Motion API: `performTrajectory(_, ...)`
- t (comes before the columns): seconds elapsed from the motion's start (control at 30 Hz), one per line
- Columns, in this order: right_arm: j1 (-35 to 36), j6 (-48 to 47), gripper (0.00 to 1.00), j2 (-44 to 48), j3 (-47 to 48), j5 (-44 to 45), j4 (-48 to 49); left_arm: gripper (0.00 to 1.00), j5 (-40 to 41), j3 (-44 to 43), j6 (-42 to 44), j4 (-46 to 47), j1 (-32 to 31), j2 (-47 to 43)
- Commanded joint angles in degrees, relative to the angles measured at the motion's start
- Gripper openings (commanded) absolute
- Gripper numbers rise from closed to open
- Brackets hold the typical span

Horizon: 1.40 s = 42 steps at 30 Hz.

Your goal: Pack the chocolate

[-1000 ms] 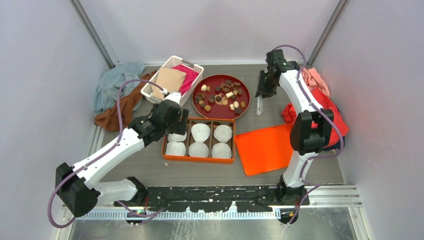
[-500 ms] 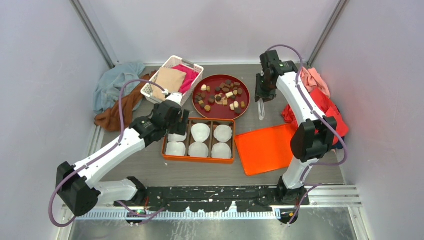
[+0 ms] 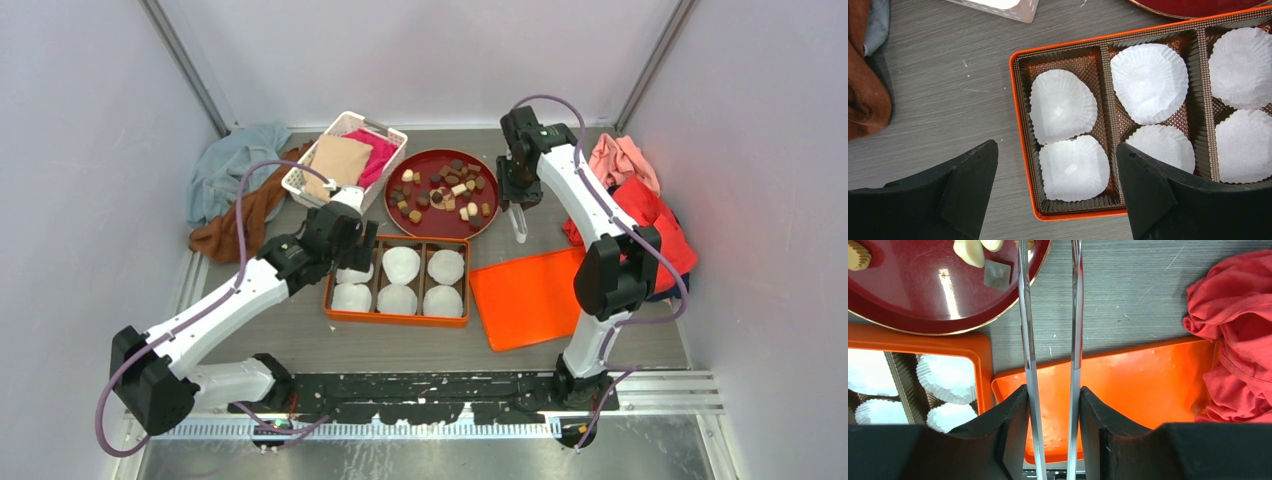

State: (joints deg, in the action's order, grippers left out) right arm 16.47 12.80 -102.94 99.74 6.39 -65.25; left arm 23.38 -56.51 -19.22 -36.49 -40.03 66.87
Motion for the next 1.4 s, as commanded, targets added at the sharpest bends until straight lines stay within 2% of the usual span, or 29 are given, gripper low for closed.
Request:
performTrajectory(0.0,0.6,-1.4,0.44,-1.8,3.0,0.9,0.9,0.89,0.7,0.0,0.1,1.8,-0.1,-1.8)
performTrajectory(0.47,2.7,-2.2,0.45,-6.3,5.8,0.3,2.8,0.89,1.5,0.3,-0.1,1.1,-0.1,-2.6)
performTrajectory(0.73,4.2,-2.1,0.44,-5.8,6.0,2.3,6.0,0.89,1.5,0.3,0.0,1.0,-0.1,-2.5)
performTrajectory(1.07,4.8,-3.0,0.43,-4.0,-4.1,5.3,19.7,0.89,1.6,0.1,0.0,0.9,-0.1,-2.3)
performTrajectory(1.37,4.8,-2.6,0.42,-4.1,-9.0,4.6,24.7,0.89,2.2,0.5,-0.1,0.6,-0.1,-2.5)
